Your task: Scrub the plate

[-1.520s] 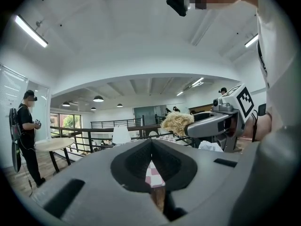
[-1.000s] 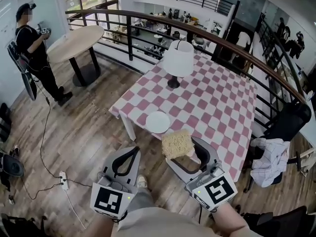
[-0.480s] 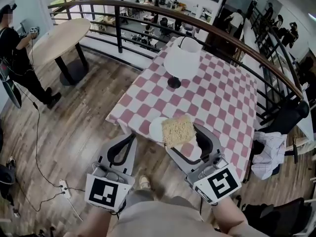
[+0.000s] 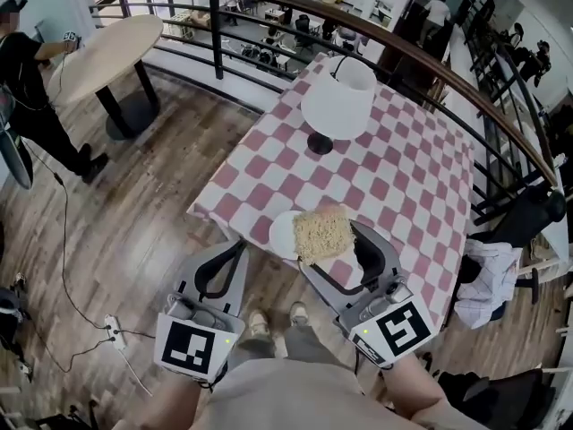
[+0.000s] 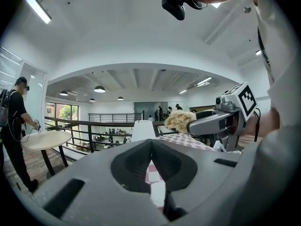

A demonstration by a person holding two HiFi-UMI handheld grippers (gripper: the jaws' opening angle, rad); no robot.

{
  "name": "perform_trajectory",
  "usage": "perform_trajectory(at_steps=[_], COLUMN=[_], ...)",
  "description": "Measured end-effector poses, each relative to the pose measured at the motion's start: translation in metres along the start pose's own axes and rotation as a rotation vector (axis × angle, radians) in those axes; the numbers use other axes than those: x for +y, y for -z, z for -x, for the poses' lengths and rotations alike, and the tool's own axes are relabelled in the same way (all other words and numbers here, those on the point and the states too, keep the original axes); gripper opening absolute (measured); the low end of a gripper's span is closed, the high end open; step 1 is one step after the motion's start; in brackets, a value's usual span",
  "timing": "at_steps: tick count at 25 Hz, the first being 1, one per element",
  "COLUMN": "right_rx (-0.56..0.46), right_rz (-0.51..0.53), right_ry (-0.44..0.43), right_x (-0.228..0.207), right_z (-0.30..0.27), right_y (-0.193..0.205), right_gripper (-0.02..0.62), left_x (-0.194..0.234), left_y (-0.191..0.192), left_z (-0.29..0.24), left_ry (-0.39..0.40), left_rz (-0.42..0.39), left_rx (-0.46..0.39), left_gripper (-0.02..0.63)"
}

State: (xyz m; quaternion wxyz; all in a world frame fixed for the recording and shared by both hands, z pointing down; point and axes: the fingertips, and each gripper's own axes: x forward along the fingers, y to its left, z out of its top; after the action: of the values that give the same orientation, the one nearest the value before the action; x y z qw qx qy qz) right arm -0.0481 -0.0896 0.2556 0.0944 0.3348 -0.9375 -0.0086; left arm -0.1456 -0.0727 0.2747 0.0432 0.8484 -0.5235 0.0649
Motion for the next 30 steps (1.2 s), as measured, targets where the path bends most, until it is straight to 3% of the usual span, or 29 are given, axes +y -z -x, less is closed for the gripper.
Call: perform_trajectory(at_steps=[12, 19, 25, 30], right_rx=[0.104, 0.112, 0.184, 0.246], right_rz=[-0.031, -0.067, -0.058, -0.057], right_ry=[-0.066, -0.073, -0.052, -0.070], right_x=[-0.046, -0.063, -0.072, -0.064], right_z=[-0.045, -0.079, -0.101, -0.111], right_y=[0.064, 0.128, 0.178, 0.220], right_gripper=[0.331, 0.331, 0.331, 0.331], left_x=[0.002, 0.008, 0.017, 0.007], left_y=[0.043, 0.112, 0.163, 0.211], left_z=[-0.067, -0.097, -0.124, -0.145], left_ry=[-0.008, 0.017, 0.014, 0.069], left_rz=[-0.021, -0.001, -0.031, -0.030], left_rx=[0.115, 0.204, 0.262, 0.319], left_gripper=[0.014, 0.014, 0.014, 0.014])
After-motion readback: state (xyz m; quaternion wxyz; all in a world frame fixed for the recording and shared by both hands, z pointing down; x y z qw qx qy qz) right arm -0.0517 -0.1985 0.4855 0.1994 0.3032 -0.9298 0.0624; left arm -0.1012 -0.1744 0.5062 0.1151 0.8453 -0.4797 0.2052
